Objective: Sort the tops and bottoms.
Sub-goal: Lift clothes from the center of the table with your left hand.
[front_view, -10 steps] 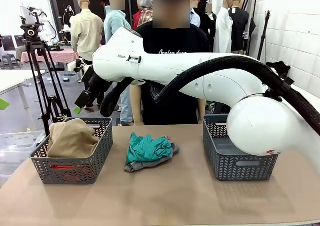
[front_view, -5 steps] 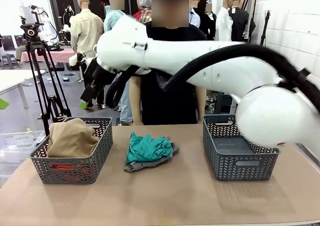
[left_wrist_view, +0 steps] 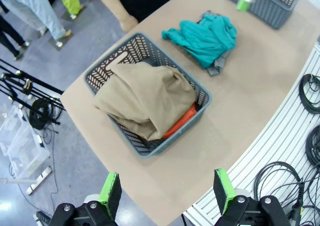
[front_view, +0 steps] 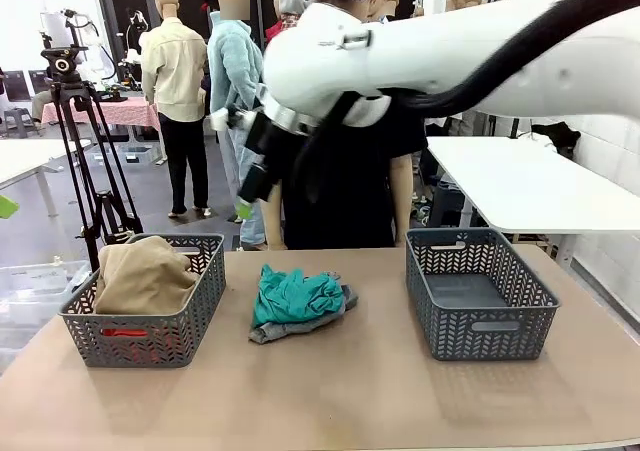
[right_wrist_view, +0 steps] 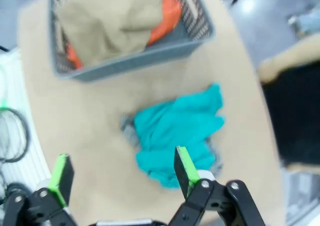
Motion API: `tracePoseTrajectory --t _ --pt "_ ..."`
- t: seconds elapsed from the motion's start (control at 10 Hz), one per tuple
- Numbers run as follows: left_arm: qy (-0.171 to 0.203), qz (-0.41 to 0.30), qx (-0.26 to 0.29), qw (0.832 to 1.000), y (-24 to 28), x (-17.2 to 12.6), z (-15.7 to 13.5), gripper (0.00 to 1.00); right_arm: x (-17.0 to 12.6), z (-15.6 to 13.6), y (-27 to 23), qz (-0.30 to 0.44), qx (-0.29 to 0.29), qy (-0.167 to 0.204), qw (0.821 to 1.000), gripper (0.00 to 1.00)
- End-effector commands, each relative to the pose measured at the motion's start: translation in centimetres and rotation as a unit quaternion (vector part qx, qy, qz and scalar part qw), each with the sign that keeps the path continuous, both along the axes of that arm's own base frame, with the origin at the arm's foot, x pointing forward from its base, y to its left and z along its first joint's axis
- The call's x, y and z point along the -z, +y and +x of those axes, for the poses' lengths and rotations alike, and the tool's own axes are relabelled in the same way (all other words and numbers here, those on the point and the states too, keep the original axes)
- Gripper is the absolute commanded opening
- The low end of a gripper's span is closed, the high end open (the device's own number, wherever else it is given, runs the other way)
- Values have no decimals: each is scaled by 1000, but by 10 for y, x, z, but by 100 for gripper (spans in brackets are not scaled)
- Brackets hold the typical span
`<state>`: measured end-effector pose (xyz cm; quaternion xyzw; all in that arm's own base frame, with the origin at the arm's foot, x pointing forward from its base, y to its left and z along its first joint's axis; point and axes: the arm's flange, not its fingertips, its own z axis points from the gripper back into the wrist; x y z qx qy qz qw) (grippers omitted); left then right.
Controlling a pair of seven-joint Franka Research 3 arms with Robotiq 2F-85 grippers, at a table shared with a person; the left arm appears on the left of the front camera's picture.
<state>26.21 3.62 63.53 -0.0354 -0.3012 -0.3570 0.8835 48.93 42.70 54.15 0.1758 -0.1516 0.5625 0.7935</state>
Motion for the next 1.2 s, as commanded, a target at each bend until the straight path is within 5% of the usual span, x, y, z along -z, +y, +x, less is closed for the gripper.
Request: tracePoseTrajectory --t 0.0,0.4,0.5,0.8,1.1 --pt "0 2 0 1000 1 -1 1 96 26 -72 -68 29 33 9 999 100" --pt "0 2 0 1000 1 -1 1 96 21 -83 -96 57 88 -29 994 100" --pt "0 2 0 1000 1 -1 1 96 22 -77 -97 33 80 17 996 100" --pt "0 2 0 1000 1 -1 1 96 17 -84 -101 42 84 2 996 100" --pt "0 2 0 1000 1 -1 1 96 -35 -104 -196 49 177 -26 983 100"
